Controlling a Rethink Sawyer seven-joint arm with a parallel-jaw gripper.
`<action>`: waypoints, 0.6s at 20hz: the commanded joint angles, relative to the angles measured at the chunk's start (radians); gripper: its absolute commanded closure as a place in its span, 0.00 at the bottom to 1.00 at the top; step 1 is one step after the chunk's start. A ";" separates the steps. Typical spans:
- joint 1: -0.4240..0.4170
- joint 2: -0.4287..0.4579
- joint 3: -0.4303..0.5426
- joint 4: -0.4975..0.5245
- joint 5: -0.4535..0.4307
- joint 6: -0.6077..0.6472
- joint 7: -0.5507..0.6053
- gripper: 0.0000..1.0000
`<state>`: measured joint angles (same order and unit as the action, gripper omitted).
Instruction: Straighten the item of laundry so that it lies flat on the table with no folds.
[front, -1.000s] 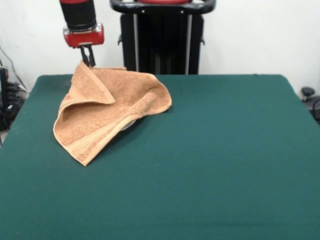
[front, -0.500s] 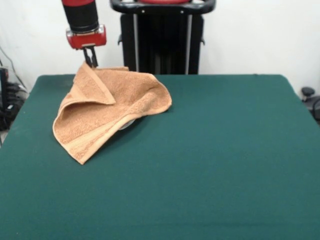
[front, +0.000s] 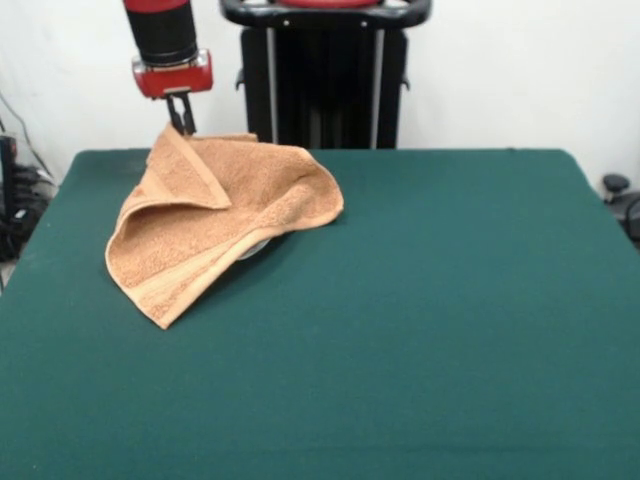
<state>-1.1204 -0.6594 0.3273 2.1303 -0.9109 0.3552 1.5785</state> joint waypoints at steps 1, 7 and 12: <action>0.043 0.027 0.079 0.013 -0.029 -0.016 -0.027 1.00; 0.109 0.015 0.057 0.026 -0.020 -0.053 0.047 1.00; 0.135 0.005 0.046 0.031 -0.004 -0.067 0.076 1.00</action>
<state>-1.0682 -0.6697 0.3262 2.1307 -0.9109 0.3556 1.5785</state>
